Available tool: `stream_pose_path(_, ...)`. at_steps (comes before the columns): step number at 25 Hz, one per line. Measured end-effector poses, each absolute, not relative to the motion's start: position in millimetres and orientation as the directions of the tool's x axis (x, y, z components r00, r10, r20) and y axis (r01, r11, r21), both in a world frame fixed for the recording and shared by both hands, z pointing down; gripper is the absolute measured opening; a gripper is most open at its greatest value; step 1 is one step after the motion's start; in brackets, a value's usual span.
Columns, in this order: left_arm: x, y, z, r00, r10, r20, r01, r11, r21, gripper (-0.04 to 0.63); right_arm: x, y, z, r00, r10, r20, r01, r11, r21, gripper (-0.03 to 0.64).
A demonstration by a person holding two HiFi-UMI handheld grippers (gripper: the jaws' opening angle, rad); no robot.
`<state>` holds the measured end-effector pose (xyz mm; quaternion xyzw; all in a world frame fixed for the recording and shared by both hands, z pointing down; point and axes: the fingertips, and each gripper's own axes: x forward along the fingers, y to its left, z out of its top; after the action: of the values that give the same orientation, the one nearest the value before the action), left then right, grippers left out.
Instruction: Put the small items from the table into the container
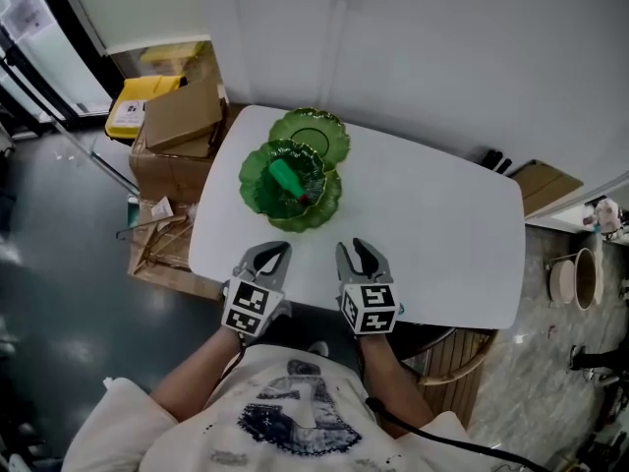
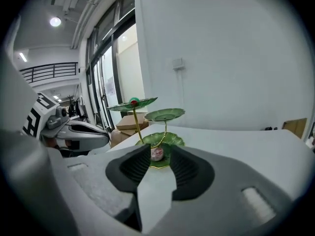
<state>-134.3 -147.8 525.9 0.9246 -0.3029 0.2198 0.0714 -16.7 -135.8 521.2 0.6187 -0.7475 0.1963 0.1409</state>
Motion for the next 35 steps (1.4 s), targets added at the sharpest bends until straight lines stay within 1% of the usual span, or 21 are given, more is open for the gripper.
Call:
stream_pose_path(5,-121,-117,505,0.724,-0.560,0.402,-0.608,-0.794,-0.012,-0.012,10,-92,502,-0.155,-0.900,0.407,-0.986,0.112,-0.128,0.061)
stream_pose_path(8,-111,-97,492,0.726,-0.574,0.379,-0.616,-0.788,-0.015,-0.012,26,-65,494,-0.128,-0.910,0.395,-0.988,0.083,-0.130,0.002)
stream_pose_path(21,-84,-15,454,0.747,-0.592,0.303,-0.605,-0.794,-0.061,-0.012,43,17,461,-0.137,-0.933,0.333,-0.983,0.087,-0.160,0.000)
stream_pose_path(35,-76,9,449,0.738,-0.611,0.288,-0.622,-0.780,-0.061,-0.012,51,43,456,-0.153,-0.936,0.318,-0.979,0.099,-0.178,0.000)
